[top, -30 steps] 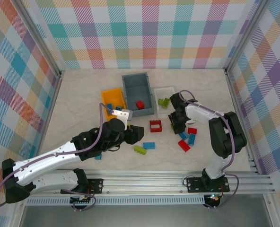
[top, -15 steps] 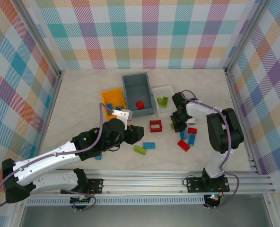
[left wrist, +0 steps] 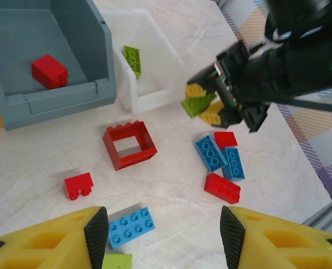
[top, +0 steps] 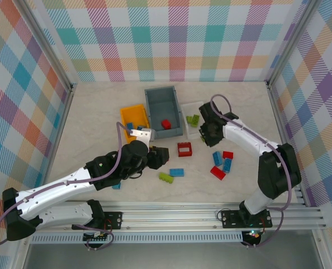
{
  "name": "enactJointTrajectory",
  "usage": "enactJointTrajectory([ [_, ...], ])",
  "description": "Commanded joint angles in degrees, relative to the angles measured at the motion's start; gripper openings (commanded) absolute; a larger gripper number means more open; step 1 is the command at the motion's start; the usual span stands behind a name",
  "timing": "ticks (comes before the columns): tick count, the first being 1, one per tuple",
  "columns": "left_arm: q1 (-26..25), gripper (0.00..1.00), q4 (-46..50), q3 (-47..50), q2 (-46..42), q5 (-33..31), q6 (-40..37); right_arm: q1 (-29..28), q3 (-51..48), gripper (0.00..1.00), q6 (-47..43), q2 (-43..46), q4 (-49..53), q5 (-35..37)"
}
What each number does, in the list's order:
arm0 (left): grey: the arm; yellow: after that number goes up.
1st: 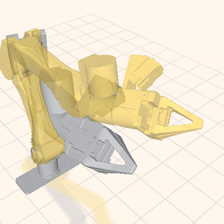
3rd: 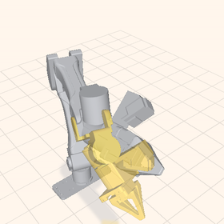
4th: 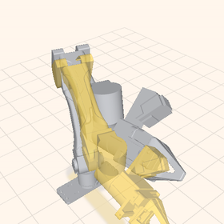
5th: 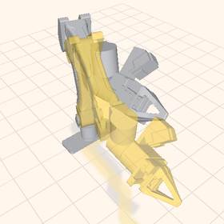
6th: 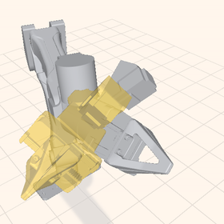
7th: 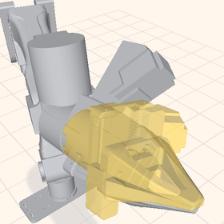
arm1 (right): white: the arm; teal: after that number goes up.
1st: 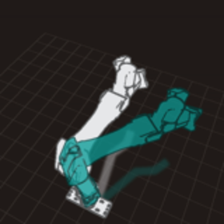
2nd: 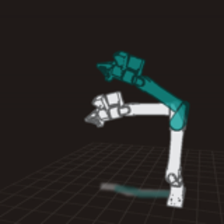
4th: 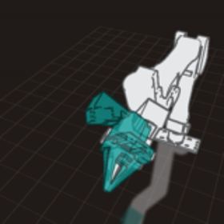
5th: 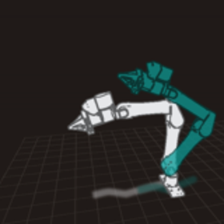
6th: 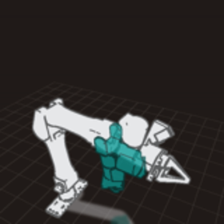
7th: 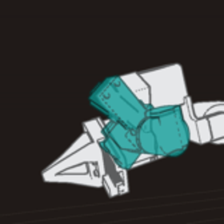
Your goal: Sort the legos into containers by color
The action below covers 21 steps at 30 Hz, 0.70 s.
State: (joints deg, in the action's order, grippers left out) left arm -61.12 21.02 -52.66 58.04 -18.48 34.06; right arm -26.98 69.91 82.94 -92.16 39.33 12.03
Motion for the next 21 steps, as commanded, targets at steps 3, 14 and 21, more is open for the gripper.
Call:
enactJointTrajectory([
  [3, -0.5, 0.57, 0.1, -2.7, 1.8, -3.4, 1.4, 0.3, 6.9, 0.29, -13.0, -5.9, 0.0, 2.8],
  [14, -0.6, 0.58, -1.4, -6.6, 4.6, -1.0, -0.3, 1.2, 18.9, 0.39, -10.2, -19.4, 2.6, -2.6],
  [21, -0.6, 0.59, -1.7, -9.2, 6.1, 1.4, -1.8, 1.2, 19.6, 0.59, -9.9, -18.0, 3.5, -3.0],
])
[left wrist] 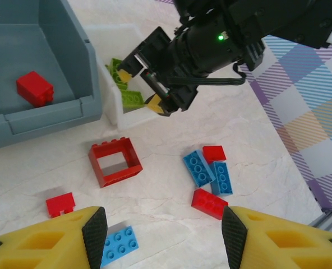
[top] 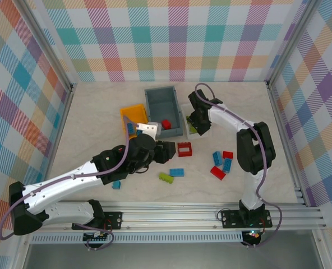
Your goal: Sort the legos into containers by color
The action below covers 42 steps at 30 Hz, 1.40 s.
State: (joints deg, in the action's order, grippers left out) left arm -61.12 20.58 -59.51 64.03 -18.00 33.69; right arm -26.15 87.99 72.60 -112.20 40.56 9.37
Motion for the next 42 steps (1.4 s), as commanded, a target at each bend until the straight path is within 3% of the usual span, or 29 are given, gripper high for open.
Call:
enactJointTrajectory([
  [1, -0.6, 0.59, -0.8, -2.5, 0.2, 0.5, -1.2, 0.3, 1.2, 0.60, 0.2, 3.1, 2.4, 0.0],
  [7, -0.3, 0.58, 7.9, -3.5, -0.2, -5.9, 4.0, -1.5, -1.8, 0.61, -3.7, 12.5, 1.3, 3.1],
  [12, 5.6, 0.56, 22.7, -3.7, -1.5, -7.1, 10.8, -9.6, -10.6, 0.61, -17.0, 24.6, -6.1, 9.1],
  [15, 16.0, 0.57, 27.4, 0.8, -3.0, 0.5, 12.7, -18.3, -21.2, 0.61, -30.2, 32.2, -18.1, 9.1],
  [18, 25.9, 0.64, 25.5, 6.6, -3.1, 8.2, 10.1, -26.7, -30.4, 0.69, -40.3, 36.5, -27.7, 2.6],
  [25, 37.8, 0.67, 14.9, 13.1, 3.7, 16.2, 4.7, -39.6, -37.7, 0.75, -45.4, 38.2, -33.7, -1.1],
  [37, 43.8, 0.67, 7.5, 12.9, 18.4, 15.1, -1.5, -41.3, -37.6, 0.76, -43.7, 37.5, -34.2, -1.4],
  [42, 44.3, 0.61, 6.5, 11.5, 23.2, 13.5, -2.6, -41.3, -37.3, 0.76, -42.8, 37.5, -34.4, -1.8],
])
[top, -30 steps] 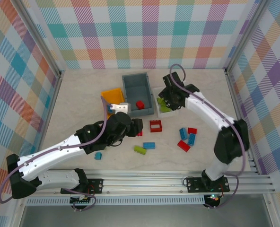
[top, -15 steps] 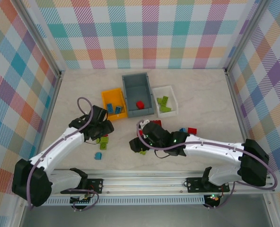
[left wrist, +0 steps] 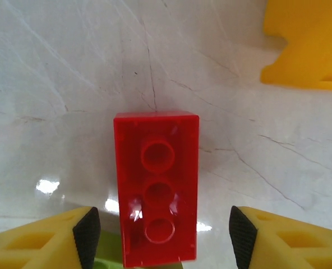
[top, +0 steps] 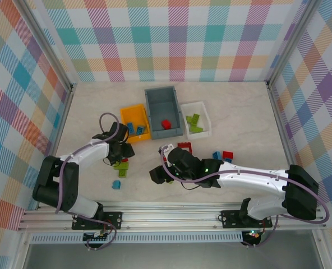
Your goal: Sort the legos into containers by color
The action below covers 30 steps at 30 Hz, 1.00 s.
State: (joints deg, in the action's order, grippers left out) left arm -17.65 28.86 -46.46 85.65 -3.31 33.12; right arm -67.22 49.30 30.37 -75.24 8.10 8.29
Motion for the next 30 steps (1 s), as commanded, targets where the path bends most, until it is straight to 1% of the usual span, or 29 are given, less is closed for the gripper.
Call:
enactJointTrajectory([
  [1, 0.9, 0.58, -2.3, -1.7, 2.2, -1.4, -2.2, -0.3, 1.2, 0.76, -0.2, 0.6, -2.3, -0.9],
  [6, 0.9, 0.37, -3.1, -1.9, 3.3, -3.2, -2.3, -0.3, -0.2, 0.76, 1.3, 1.7, -3.7, -1.1],
  [8, 0.8, 0.32, -2.4, -1.7, 1.2, -4.0, -2.1, -0.4, -0.1, 0.76, 1.3, 2.4, -3.1, -0.5],
  [10, 0.2, 0.30, 0.1, -2.1, -2.7, -5.6, -1.8, -0.3, -0.2, 0.75, 1.1, 3.7, -2.5, 0.8],
  [11, -0.7, 0.29, 2.7, -3.0, -5.2, -7.5, -1.7, -0.3, -0.2, 0.75, 1.0, 4.7, -1.9, 2.1],
  [12, -2.0, 0.29, 6.2, -4.5, -8.0, -9.9, -1.7, -0.3, -0.2, 0.75, 1.1, 5.8, -1.3, 4.0],
  [14, -5.4, 0.29, 13.0, -8.3, -12.1, -16.7, -1.2, 0.1, -0.4, 0.73, 2.4, 8.3, 0.2, 8.5],
  [15, -6.8, 0.29, 15.6, -10.2, -13.9, -18.0, -0.9, 0.8, -1.1, 0.72, 3.6, 10.0, 0.3, 10.3],
  [18, -10.3, 0.29, 17.1, -14.8, -15.2, -16.3, -0.9, 3.0, -5.2, 0.72, 6.6, 15.0, -2.8, 14.3],
  [21, -14.4, 0.29, 15.6, -21.4, -10.2, -14.0, -2.0, 6.5, -8.5, 0.71, 9.4, 18.2, -6.2, 14.9],
  [24, -18.1, 0.30, 13.7, -29.5, -2.1, -13.8, -3.5, 10.1, -8.5, 0.71, 10.7, 19.4, -5.3, 13.8],
  [26, -19.4, 0.30, 13.9, -35.4, 4.1, -14.2, -4.3, 11.7, -7.9, 0.71, 10.8, 20.2, -4.2, 13.4],
  [30, -19.5, 0.32, 15.7, -47.2, 17.1, -16.2, -5.1, 13.9, -7.3, 0.71, 10.8, 21.6, -2.5, 13.5],
])
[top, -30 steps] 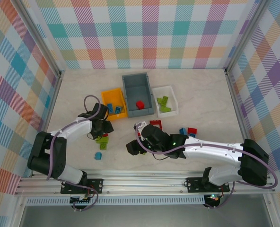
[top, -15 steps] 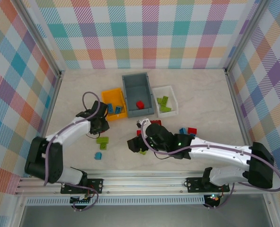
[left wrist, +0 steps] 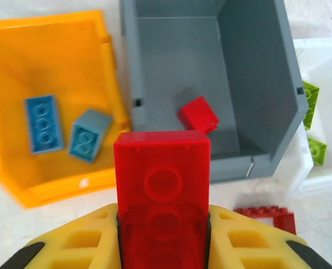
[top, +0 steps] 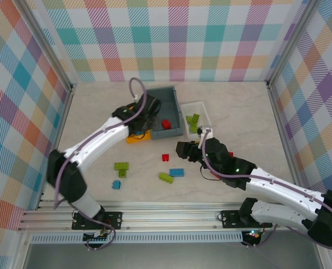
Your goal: Sort the legos into containers by color
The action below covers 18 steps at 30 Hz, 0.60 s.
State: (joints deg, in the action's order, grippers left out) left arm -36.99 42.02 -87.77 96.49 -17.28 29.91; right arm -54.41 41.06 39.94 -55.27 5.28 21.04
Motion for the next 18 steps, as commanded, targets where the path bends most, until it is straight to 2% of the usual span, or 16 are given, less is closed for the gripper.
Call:
enactJointTrajectory([
  [1, -0.2, 0.33, 3.4, -8.9, 8.9, -3.0, -2.2, 1.5, 0.9, 0.71, 1.3, 2.0, 0.4, 0.7],
  [6, -0.1, 0.33, 10.1, -22.9, 23.0, -7.4, -3.1, 3.7, 0.6, 0.71, 1.9, 3.3, 1.5, -0.7],
  [10, 0.2, 0.34, 14.5, -30.1, 31.2, -8.5, -2.4, 4.2, 0.4, 0.71, 1.9, 4.1, 2.0, -1.1],
  [13, 0.2, 0.37, 16.0, -32.6, 34.5, -8.1, -1.5, 4.4, 0.2, 0.71, 2.1, 4.3, 2.8, -1.2],
  [18, 0.0, 0.52, 16.1, -31.5, 34.0, -7.5, 0.1, 4.6, -0.3, 0.73, 2.6, 4.7, 4.1, -1.0],
])
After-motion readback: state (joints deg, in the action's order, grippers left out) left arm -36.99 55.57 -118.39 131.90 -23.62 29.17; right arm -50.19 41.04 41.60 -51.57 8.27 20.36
